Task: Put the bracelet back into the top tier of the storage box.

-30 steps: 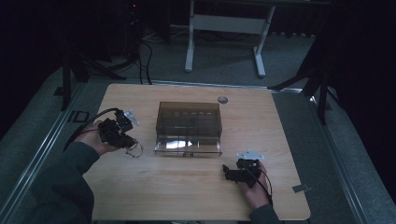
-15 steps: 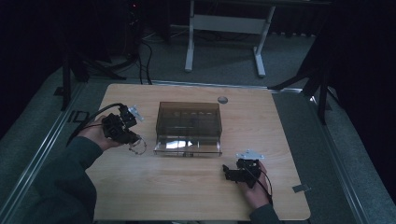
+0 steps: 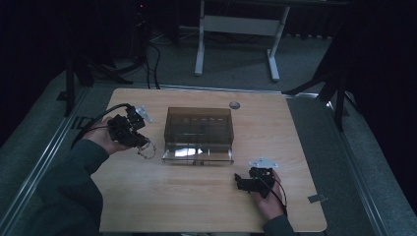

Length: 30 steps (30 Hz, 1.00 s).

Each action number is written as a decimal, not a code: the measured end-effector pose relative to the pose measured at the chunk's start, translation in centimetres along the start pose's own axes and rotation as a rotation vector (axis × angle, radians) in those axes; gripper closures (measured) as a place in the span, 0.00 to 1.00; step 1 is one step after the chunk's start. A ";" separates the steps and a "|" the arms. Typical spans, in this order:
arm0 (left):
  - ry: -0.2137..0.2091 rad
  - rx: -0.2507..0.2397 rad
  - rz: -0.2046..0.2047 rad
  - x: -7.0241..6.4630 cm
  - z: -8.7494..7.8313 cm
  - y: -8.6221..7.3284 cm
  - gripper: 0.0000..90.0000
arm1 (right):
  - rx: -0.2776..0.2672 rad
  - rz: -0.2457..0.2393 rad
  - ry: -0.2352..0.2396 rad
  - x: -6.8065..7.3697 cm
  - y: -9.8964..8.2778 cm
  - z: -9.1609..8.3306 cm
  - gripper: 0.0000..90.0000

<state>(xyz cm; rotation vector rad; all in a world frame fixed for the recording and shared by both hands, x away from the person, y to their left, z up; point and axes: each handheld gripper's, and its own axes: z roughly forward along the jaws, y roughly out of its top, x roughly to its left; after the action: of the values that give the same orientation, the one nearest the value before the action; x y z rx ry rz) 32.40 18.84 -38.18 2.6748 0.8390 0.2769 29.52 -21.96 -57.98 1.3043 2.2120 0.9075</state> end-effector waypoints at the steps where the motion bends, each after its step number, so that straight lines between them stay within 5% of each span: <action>1: 0.002 0.000 0.001 0.0 -0.1 0.1 0.93 | 0.000 0.000 0.000 0.0 0.0 0.0 0.13; 30: -0.003 -0.051 0.020 -0.3 -1.1 1.7 0.93 | 0.000 0.000 0.000 0.0 0.0 0.0 0.12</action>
<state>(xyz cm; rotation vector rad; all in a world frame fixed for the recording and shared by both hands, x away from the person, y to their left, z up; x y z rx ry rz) 32.77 17.61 -36.57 2.6367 0.7937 0.2959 29.52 -21.96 -57.98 1.3040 2.2123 0.9071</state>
